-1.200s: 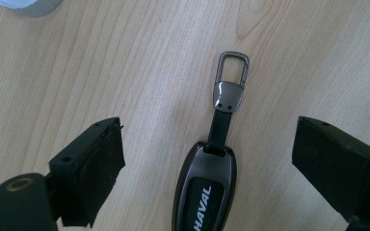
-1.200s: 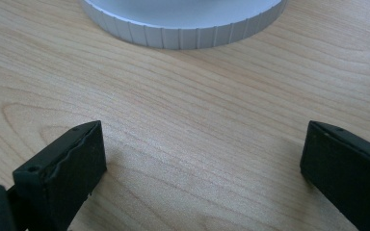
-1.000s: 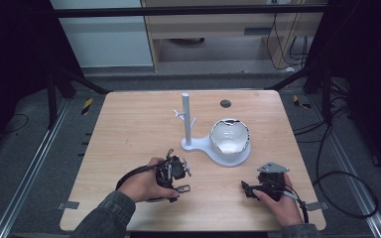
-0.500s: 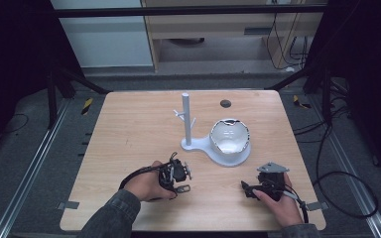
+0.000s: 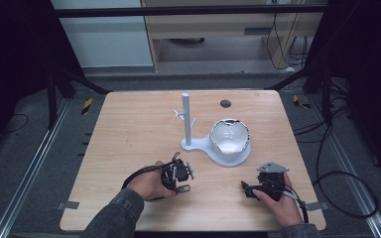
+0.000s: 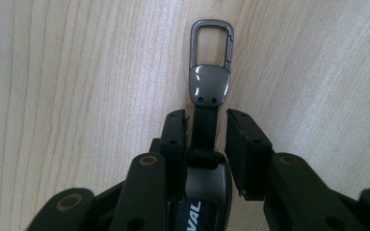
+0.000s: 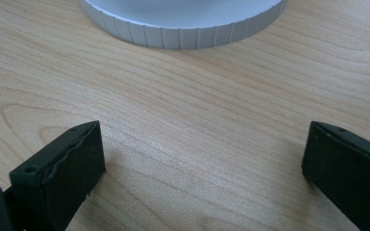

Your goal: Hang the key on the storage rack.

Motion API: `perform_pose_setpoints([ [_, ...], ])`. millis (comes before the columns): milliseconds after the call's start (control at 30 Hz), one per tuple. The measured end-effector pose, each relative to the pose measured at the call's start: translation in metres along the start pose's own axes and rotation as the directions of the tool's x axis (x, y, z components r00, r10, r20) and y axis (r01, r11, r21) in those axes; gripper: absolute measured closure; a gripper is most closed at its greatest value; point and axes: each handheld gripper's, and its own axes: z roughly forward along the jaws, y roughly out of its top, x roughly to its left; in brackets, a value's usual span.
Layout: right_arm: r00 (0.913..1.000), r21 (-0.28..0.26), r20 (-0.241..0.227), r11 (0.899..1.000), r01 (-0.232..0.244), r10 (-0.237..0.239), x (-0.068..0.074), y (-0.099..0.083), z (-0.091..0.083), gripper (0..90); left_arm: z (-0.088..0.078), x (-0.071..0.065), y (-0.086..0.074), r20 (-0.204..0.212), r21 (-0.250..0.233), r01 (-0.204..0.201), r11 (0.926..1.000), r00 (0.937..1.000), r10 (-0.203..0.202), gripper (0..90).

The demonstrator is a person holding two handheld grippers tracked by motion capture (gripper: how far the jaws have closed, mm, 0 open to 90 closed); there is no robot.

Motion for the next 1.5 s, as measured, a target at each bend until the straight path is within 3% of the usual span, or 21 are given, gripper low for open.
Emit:
perform_pose_setpoints([
  [767, 1.0000, 0.000, -0.001, 1.000, 0.001, -0.001, 0.000, 0.000, 0.000, 1.5, 0.006, 0.001, 0.001, -0.005, 0.012, -0.005, 0.9999, 1.0000, 0.005, 80.0],
  [867, 1.0000, 0.000, -0.004, 1.000, 0.003, -0.003, 0.000, 0.000, 0.000, 1.5, 0.003, 0.003, -0.003, -0.017, -0.008, 0.018, 0.9998, 0.9997, -0.018, 80.2],
  [1000, 0.9999, 0.003, -0.013, 1.000, -0.004, 0.004, 0.000, 0.000, -0.001, 1.5, -0.005, 0.008, -0.017, -0.020, -0.090, 0.081, 0.9927, 0.9964, -0.083, 80.4],
  [1033, 0.9999, 0.003, -0.013, 1.000, -0.004, 0.004, 0.000, 0.000, -0.001, 1.5, -0.005, 0.008, -0.017, -0.020, -0.090, 0.081, 0.9927, 0.9964, -0.083, 80.4],
  [1067, 0.9999, 0.002, -0.011, 1.000, 0.002, -0.002, -0.001, 0.000, -0.001, 1.5, -0.009, 0.009, -0.026, -0.022, -0.142, 0.122, 0.9824, 0.9918, -0.126, 80.4],
  [1133, 0.9999, 0.003, -0.011, 1.000, -0.001, 0.001, 0.000, 0.000, -0.001, 1.5, -0.014, 0.011, -0.036, -0.015, -0.186, 0.146, 0.9715, 0.9883, -0.152, 80.4],
  [1200, 0.9999, 0.002, -0.011, 1.000, 0.002, -0.002, -0.001, 0.000, -0.001, 1.4, -0.020, 0.010, -0.047, -0.022, -0.237, 0.172, 0.9560, 0.9830, -0.182, 80.4],
  [1233, 0.9999, 0.002, -0.011, 1.000, 0.002, -0.002, -0.001, 0.000, -0.001, 1.4, -0.020, 0.010, -0.047, -0.022, -0.237, 0.172, 0.9560, 0.9830, -0.182, 80.4],
  [1267, 0.9999, 0.001, -0.012, 1.000, 0.009, -0.009, -0.001, 0.000, 0.000, 1.3, -0.023, 0.010, -0.053, -0.030, -0.259, 0.180, 0.9488, 0.9804, -0.195, 80.4],
  [1300, 0.9999, 0.005, -0.017, 1.000, 0.000, 0.000, -0.001, 0.000, -0.001, 1.2, -0.030, 0.008, -0.066, -0.049, -0.310, 0.190, 0.9314, 0.9752, -0.216, 80.4],
  [1333, 0.9998, 0.002, -0.014, 1.000, 0.011, -0.010, -0.001, 0.000, 0.000, 1.2, -0.034, 0.007, -0.073, -0.053, -0.334, 0.199, 0.9213, 0.9719, -0.229, 80.4],
  [1400, 0.9998, 0.002, -0.014, 1.000, 0.010, -0.010, -0.001, 0.000, 0.000, 1.2, -0.039, 0.005, -0.088, -0.059, -0.386, 0.230, 0.8936, 0.9605, -0.272, 80.5],
  [1467, 0.9999, 0.004, -0.017, 1.000, 0.000, 0.000, -0.001, 0.000, -0.001, 1.2, -0.045, 0.003, -0.102, -0.073, -0.431, 0.255, 0.8656, 0.9463, -0.315, 80.5],
  [1500, 0.9998, 0.004, -0.018, 1.000, 0.001, -0.001, -0.001, 0.000, -0.001, 1.2, -0.047, 0.001, -0.108, -0.081, -0.461, 0.268, 0.8461, 0.9364, -0.341, 80.6],
])
